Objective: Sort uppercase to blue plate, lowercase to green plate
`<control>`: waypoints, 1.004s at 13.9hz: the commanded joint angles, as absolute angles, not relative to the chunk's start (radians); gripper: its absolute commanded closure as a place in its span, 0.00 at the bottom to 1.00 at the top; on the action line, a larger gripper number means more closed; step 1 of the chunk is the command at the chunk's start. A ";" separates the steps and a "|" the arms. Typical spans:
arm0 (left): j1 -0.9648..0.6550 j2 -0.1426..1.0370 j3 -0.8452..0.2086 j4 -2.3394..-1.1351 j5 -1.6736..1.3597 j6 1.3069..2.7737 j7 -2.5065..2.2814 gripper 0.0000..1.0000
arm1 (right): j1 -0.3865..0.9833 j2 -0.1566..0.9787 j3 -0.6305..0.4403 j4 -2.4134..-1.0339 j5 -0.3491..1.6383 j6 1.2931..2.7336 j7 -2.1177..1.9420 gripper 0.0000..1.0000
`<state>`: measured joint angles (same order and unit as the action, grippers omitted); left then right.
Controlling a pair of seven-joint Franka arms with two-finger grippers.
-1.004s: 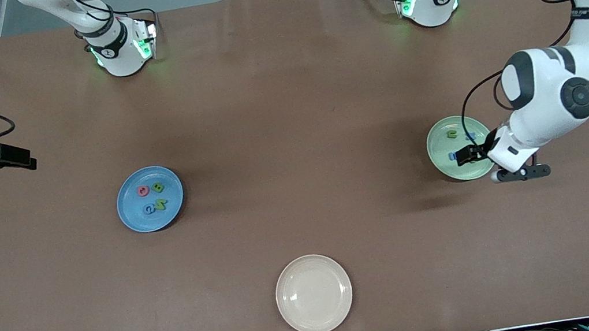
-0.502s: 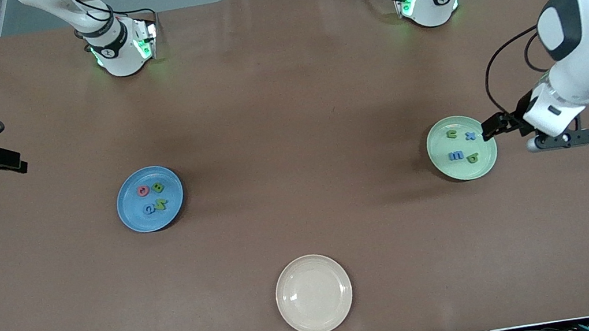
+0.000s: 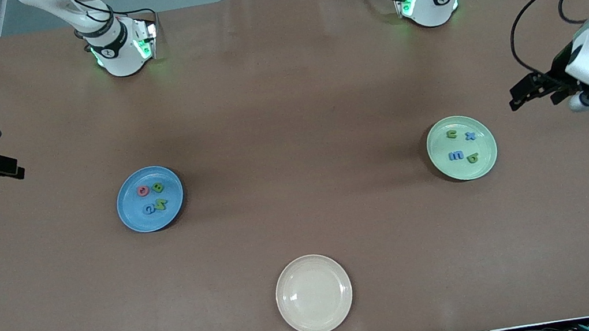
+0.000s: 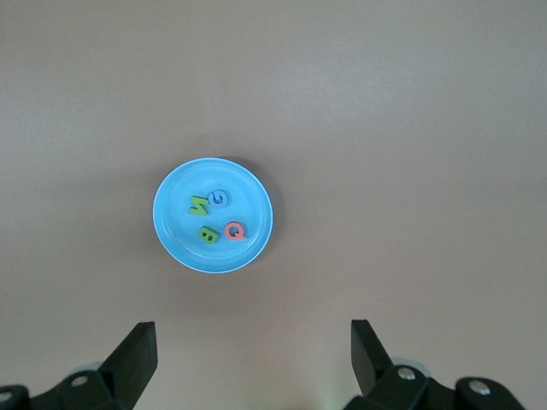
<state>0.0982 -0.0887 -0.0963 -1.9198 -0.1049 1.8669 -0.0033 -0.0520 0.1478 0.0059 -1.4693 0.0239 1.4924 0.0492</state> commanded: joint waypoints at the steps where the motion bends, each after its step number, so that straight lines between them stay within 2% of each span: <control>1: 0.138 -0.097 -0.097 -1.807 -0.115 1.734 0.017 0.01 | -0.075 0.161 0.020 -1.443 0.021 1.491 0.049 0.00; 5: 0.143 -0.097 -0.095 -1.652 -0.112 1.591 0.015 0.01 | -0.061 0.167 0.025 -1.443 0.008 1.491 0.058 0.00; 10: 0.074 -0.043 -0.088 -1.542 -0.002 1.583 0.023 0.01 | -0.067 0.152 0.021 -1.465 0.014 1.439 0.052 0.00; 14: -0.081 -0.028 0.102 -1.525 -0.006 1.585 0.038 0.01 | -0.043 0.079 -0.004 -1.502 0.020 1.425 0.051 0.00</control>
<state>-0.0162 -0.0454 0.0239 -1.5637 -0.0193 1.6090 0.0125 -0.0567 0.1466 0.0095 -1.4561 0.0239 1.4303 0.0488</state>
